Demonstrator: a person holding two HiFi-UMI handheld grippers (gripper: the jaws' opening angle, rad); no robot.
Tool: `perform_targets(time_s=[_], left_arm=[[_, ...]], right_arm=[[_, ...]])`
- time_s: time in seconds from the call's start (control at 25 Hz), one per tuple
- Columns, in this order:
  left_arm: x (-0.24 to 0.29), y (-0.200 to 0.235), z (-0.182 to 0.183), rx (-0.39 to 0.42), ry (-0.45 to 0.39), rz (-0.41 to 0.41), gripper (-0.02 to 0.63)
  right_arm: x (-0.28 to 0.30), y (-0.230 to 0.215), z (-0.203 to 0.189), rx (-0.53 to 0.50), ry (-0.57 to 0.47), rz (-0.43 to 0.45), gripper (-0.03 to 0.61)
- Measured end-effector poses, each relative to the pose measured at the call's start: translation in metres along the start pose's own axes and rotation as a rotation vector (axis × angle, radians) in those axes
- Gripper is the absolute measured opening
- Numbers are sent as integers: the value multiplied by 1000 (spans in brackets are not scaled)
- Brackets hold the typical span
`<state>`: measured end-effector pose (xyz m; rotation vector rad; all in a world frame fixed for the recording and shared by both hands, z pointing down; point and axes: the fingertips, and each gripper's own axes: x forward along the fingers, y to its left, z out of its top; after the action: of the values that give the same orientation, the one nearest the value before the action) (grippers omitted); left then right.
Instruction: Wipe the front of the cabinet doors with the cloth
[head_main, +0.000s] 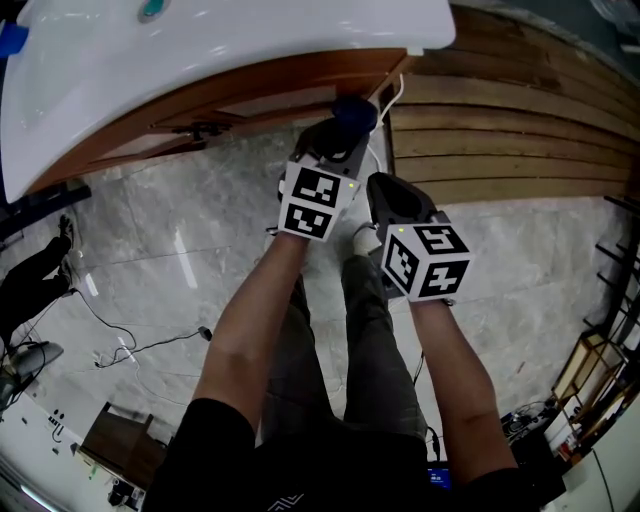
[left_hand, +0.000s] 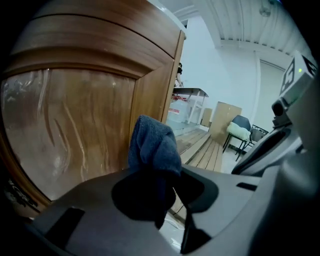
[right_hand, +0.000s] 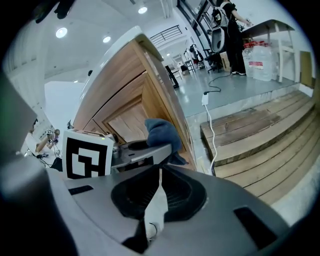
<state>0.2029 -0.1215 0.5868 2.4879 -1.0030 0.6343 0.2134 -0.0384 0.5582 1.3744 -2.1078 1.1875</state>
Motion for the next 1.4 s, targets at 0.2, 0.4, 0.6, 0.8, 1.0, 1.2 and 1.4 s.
perform_targets(time_s=[0.2, 0.4, 0.6, 0.8, 1.0, 1.2, 1.4], left_arm=[[-15, -7, -8, -23, 4, 7, 104], [-37, -8, -10, -51, 7, 20, 104], [-72, -6, -2, -105, 7, 25, 104], [-103, -8, 7, -118, 17, 30, 104], [-129, -3, 28, -149, 7, 38, 104], [-157, -10, 47, -129, 21, 17, 104], [-192, -17, 50, -149, 44, 17, 104]], right_arm=[[-9, -1, 5, 5, -20, -4, 41], [-17, 0, 8, 16, -30, -13, 41], [-28, 14, 18, 15, -44, -10, 41], [-39, 32, 33, 5, -58, -3, 41], [-50, 48, 48, 0, -69, -2, 41], [-64, 66, 60, -24, -69, -13, 41], [-78, 84, 75, -49, -81, -8, 41]])
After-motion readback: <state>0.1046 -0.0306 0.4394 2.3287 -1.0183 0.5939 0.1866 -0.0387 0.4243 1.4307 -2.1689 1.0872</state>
